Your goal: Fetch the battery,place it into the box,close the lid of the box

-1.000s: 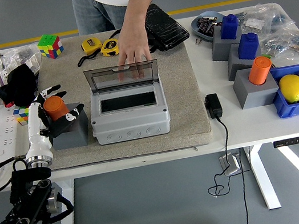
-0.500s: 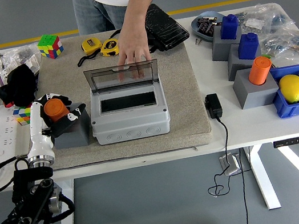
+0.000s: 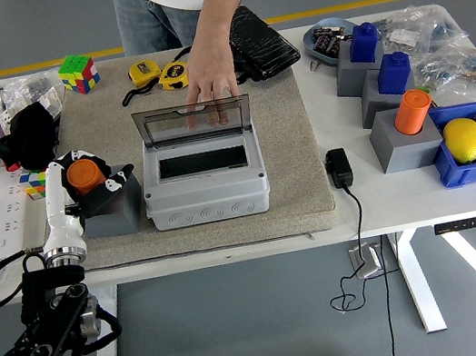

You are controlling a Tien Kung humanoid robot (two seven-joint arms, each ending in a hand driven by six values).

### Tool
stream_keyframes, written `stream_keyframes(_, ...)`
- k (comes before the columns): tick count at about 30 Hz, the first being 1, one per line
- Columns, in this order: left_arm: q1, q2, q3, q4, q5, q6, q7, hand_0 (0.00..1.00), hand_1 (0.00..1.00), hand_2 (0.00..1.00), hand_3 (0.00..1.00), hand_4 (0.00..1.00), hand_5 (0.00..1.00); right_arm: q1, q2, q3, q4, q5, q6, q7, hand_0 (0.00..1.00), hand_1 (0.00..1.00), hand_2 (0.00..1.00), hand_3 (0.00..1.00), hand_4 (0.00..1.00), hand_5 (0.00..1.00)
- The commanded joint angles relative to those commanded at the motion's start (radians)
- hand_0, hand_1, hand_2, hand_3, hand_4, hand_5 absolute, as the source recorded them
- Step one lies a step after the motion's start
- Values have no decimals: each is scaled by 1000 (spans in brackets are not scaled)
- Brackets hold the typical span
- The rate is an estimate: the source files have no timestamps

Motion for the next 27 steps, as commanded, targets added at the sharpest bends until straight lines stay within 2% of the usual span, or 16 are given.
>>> stream_keyframes(1, -1, 0, -1, -1, -1, 3, -1, 153, 196, 227, 211, 998, 100, 0, 0, 1, 0, -1, 0, 0, 816, 770, 750, 792, 998, 998)
stream_keyframes(24, 1, -2, -1, -8, -5, 32, -9, 146, 190, 220, 204, 998, 106, 1, -1, 4, 0, -3, -1, 0, 816, 770, 751, 792, 998, 998)
stream_keyframes(27, 0, -2, -3, -13, -7, 38, -13, 148, 190, 219, 204, 998, 132, 1, 0, 2, 0, -2, -1, 1, 816, 770, 751, 792, 998, 998)
